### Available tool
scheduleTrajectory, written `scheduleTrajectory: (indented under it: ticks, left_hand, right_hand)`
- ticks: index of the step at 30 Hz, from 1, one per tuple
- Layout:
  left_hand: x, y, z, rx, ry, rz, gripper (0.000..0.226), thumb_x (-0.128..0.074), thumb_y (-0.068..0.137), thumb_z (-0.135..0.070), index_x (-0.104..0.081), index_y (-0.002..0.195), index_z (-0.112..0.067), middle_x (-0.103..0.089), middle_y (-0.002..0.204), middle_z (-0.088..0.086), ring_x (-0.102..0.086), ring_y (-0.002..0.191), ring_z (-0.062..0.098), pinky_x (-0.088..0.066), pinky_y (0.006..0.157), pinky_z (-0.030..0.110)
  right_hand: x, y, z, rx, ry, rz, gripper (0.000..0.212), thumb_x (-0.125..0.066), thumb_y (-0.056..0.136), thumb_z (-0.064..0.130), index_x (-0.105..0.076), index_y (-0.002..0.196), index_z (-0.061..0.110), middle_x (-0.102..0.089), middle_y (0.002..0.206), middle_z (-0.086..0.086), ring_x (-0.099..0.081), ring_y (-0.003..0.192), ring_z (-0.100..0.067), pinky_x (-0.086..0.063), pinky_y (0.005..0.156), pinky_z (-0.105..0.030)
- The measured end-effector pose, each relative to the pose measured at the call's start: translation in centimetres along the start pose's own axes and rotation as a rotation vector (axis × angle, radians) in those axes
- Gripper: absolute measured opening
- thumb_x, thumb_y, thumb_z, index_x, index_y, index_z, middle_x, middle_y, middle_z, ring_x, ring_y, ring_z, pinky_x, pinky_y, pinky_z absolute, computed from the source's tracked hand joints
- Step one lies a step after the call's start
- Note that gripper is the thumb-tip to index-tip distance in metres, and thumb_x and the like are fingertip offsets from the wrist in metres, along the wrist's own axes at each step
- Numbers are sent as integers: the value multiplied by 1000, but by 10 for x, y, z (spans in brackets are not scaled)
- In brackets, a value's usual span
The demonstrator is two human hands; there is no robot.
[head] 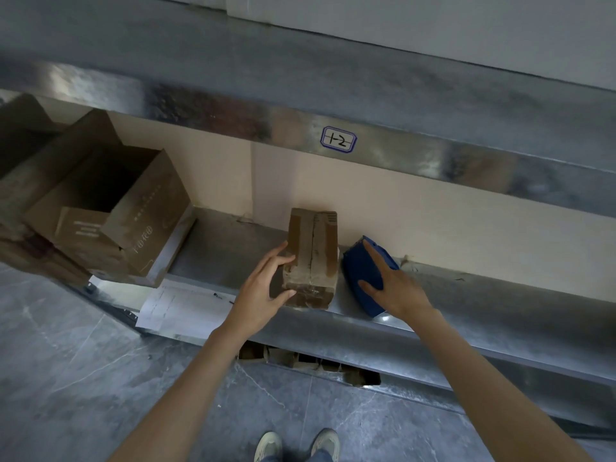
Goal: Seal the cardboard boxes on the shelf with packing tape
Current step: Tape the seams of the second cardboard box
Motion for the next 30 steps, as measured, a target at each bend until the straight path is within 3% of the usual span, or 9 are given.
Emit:
scheduleTrajectory:
  ticks: [2, 5, 8, 11, 17, 21, 26, 30]
  left_hand:
    - [1, 0, -1, -4, 19, 5, 65, -80, 80, -14, -49, 137, -23, -27, 158, -16, -29, 144, 2, -30, 120, 35]
    - [3, 2, -2, -24, 46, 10, 62, -81, 80, -19, -51, 134, -25, -22, 159, -20, -22, 142, -11, -21, 114, 15]
    - [8, 5, -3, -33, 56, 46, 61, -81, 80, -28, -51, 134, -28, -27, 155, -24, -23, 135, -21, -19, 108, 7]
    - [9, 7, -4, -57, 70, 65, 62, -80, 79, -33, -51, 134, -30, -32, 152, -24, -26, 132, -23, -19, 107, 2]
    - [10, 1, -2, -111, 88, 36, 63, -77, 81, -39, -54, 136, -20, -39, 154, -11, -38, 139, 0, -31, 114, 18]
    - [9, -1, 0, -120, 116, 14, 57, -72, 83, -38, -57, 133, -15, -43, 153, -7, -45, 137, 8, -33, 107, 7]
    - [9, 0, 1, -129, 121, 11, 53, -71, 84, -37, -59, 130, -14, -44, 151, -7, -48, 135, 8, -33, 109, 11]
    - [9, 1, -1, -118, 108, -10, 61, -73, 81, -44, -56, 134, -17, -46, 149, -9, -46, 135, 5, -36, 111, 18]
  right_hand:
    - [11, -7, 3, -10, -21, -39, 78, -45, 98, 52, 12, 151, 46, -59, 82, 0, -60, 69, -21, -46, 55, -30]
    - [24, -17, 5, 35, -76, -179, 72, -46, 97, 52, -4, 154, 42, -57, 110, -4, -59, 94, -26, -54, 68, -39]
    - [29, -24, 19, 257, -4, -268, 65, -54, 95, 46, -25, 151, 33, -49, 135, -3, -50, 118, -24, -53, 82, -40]
    - [21, -24, 41, 450, 80, -288, 65, -58, 91, 53, -37, 147, 29, -43, 146, 3, -42, 132, -17, -51, 96, -36]
    - [-4, -15, 62, 470, 138, -276, 78, -54, 77, 69, -51, 139, 22, -45, 143, 2, -45, 129, -16, -57, 84, -34]
    - [-10, -11, 63, 490, 194, -349, 70, -57, 78, 63, -61, 128, 15, -51, 136, -1, -51, 122, -20, -58, 80, -34]
    - [-15, -10, 60, 508, 222, -366, 65, -56, 82, 61, -63, 126, 13, -54, 133, -3, -54, 120, -21, -59, 80, -40]
    - [-13, -10, 61, 491, 238, -327, 66, -61, 81, 60, -61, 127, 14, -50, 134, -1, -53, 120, -19, -58, 84, -37]
Point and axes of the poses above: each hand's wrist, its own y-axis towards the middle knuckle, its own x-axis out of the back of the hand, z = x × y, the point moved 1 cm from there along y, towards the middle knuckle
